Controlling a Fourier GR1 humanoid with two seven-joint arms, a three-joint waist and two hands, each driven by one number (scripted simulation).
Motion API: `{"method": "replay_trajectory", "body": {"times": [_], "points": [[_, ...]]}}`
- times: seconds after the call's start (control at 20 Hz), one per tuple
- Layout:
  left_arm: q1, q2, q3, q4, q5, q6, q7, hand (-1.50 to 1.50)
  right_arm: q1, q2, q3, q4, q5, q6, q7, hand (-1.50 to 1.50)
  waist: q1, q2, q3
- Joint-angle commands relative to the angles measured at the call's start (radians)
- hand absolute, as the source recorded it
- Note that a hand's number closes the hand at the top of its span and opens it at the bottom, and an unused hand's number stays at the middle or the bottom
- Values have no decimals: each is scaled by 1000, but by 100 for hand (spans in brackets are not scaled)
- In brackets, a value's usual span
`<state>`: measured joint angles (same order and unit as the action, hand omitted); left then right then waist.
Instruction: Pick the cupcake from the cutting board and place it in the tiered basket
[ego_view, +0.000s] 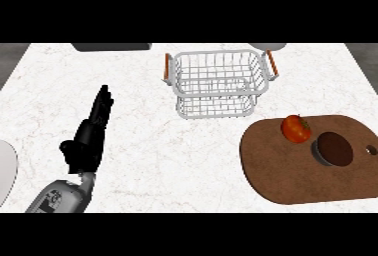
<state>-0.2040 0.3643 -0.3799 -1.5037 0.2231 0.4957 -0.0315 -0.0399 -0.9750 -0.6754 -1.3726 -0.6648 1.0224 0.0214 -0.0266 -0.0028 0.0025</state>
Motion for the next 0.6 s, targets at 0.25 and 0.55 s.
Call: {"method": "replay_trajectory", "body": {"times": [0.25, 0.55], "points": [[19, -37, -25, 17, -28, -1, -27, 0, 31, 15, 22, -418, 442, -13, -36, -150, 16, 2, -1], [-12, -44, 17, 7, -58, -16, 17, 0, 94, 89, 53, -520, 572, 2, -50, -150, 17, 1, -2]]}}
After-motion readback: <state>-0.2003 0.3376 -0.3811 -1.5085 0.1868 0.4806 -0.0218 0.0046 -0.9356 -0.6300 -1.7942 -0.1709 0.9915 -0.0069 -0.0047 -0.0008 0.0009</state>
